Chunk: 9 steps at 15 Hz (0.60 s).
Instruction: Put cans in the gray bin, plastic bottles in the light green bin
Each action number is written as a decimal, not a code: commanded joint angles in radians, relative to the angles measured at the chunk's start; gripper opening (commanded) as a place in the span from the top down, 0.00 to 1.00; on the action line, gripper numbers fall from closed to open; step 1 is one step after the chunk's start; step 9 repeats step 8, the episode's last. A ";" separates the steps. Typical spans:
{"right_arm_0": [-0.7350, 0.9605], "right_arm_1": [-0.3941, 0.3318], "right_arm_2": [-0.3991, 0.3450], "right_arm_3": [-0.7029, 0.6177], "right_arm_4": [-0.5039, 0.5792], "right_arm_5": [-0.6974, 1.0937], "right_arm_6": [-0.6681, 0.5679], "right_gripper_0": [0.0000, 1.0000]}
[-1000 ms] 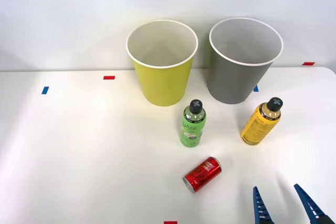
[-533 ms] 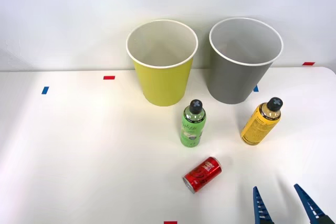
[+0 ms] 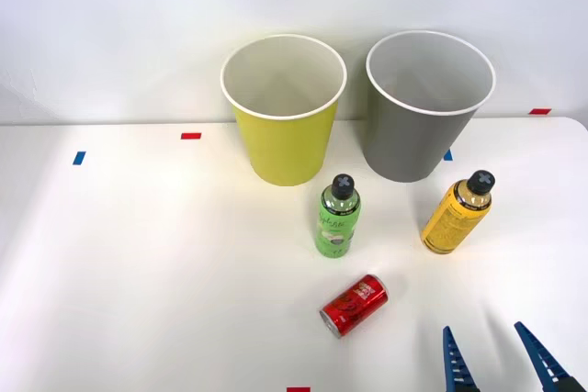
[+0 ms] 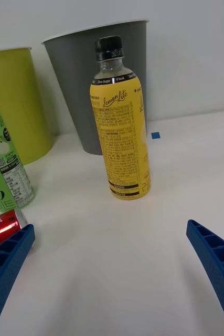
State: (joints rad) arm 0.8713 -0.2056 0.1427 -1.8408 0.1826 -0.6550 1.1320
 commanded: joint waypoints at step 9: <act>0.000 0.000 0.000 0.000 0.000 0.000 0.000 0.00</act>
